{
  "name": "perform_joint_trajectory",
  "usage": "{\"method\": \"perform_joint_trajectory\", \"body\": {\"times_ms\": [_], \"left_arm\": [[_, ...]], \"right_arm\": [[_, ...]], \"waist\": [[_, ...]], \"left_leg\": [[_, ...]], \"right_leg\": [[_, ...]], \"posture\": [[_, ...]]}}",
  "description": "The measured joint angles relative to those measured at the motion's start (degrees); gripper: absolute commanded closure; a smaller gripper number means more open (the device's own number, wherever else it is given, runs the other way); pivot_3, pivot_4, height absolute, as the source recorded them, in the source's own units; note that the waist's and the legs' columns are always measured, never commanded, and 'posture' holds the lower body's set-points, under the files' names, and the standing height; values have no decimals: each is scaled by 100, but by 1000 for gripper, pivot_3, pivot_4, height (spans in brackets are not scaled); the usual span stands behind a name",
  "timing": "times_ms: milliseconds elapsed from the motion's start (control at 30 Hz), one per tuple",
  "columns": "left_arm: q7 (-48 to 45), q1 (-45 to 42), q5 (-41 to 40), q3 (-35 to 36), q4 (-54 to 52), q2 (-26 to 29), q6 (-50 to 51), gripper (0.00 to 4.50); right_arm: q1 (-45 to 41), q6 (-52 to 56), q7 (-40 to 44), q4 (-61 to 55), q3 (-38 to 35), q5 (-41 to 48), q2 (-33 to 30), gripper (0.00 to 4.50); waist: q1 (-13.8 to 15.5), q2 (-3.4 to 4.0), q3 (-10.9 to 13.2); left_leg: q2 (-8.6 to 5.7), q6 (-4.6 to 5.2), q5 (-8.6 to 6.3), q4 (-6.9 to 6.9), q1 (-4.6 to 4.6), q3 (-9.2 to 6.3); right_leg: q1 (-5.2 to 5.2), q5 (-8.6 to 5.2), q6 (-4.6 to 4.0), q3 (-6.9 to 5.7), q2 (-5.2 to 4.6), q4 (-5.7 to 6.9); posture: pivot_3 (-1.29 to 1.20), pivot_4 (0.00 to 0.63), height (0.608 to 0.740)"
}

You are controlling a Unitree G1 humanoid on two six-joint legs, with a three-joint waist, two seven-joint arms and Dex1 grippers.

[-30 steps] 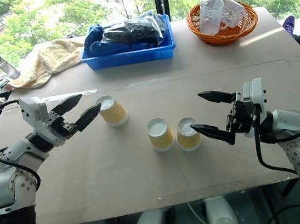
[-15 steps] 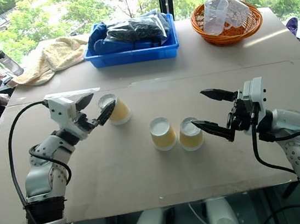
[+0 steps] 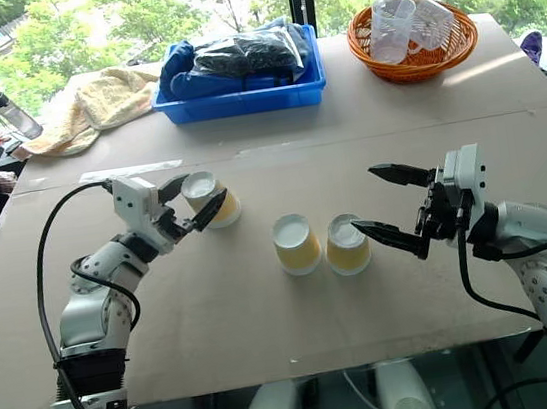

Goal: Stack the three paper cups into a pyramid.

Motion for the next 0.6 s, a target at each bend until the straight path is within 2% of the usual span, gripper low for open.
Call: {"method": "perform_joint_trajectory", "body": {"times_ms": [33, 133, 433, 600], "left_arm": [[-21, -34, -64, 22, 15, -4, 54, 689], [-28, -129, -167, 40, 12, -4, 156, 1985], [-258, -236, -186, -5, -50, 52, 267, 2052], [-669, -845, -551, -219, -568, 211, 767, 2052]], "right_arm": [[0, -2, -1, 0, 0, 0, 0, 0], [0, -3, -4, 0, 0, 0, 0, 0], [-13, -3, 5, 0, -5, 1, -8, 0], [-8, -3, 13, 3, -71, 4, -50, 0]], "waist": [[-1, 0, 0], [-5, 0, 0], [-2, -2, 1], [9, -6, 4]], "left_leg": [[0, 0, 0, 1, -1, 0], [0, 0, 0, 2, -1, -1], [0, 0, 0, 5, -4, -3], [-1, 0, 0, 21, -15, -10]], "right_leg": [[0, 0, 0, 0, 0, 0], [0, 0, 0, 0, 0, 0], [0, 0, 0, -3, 0, 1], [1, 0, 1, -14, -1, 1]], "posture": [[0, 150, 740], [0, 150, 740], [0, 150, 740], [0, 150, 740]]}}
